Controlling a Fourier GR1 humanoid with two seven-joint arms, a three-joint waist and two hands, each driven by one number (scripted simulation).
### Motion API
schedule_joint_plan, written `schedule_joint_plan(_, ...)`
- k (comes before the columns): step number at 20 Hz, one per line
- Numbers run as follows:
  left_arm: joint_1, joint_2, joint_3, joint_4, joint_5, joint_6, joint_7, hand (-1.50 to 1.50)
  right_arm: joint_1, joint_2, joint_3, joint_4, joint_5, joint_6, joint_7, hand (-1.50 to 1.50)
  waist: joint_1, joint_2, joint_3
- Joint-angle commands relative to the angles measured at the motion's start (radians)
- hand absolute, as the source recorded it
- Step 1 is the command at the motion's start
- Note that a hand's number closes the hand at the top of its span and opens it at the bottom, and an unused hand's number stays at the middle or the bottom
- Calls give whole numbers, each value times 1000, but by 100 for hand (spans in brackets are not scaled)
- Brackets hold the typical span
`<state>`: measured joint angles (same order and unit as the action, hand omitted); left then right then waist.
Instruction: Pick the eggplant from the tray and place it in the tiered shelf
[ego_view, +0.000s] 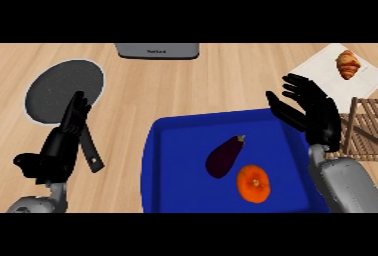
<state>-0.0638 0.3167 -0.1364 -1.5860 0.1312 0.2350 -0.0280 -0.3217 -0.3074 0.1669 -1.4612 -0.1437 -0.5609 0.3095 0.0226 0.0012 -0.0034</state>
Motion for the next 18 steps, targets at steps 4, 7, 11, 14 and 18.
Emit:
schedule_joint_plan(4,1,-5,85,-38,31,24,100,0,-9,126,99,-155,140,-173,96,-150,-21,-3,3)
schedule_joint_plan(7,-19,-3,74,-27,11,37,121,0,-43,-28,147,-255,143,-28,327,-150,-28,-7,2)
schedule_joint_plan(11,-9,-18,57,-56,8,50,130,0,-141,-149,247,-262,157,152,552,-150,-21,-11,-1)
schedule_joint_plan(14,-42,-7,76,-46,19,42,145,0,-262,-173,304,-266,158,251,738,-150,-12,-9,-2)
schedule_joint_plan(18,-37,-17,47,-62,-1,46,148,0,-399,-222,419,-177,214,414,900,-150,13,-6,-4)
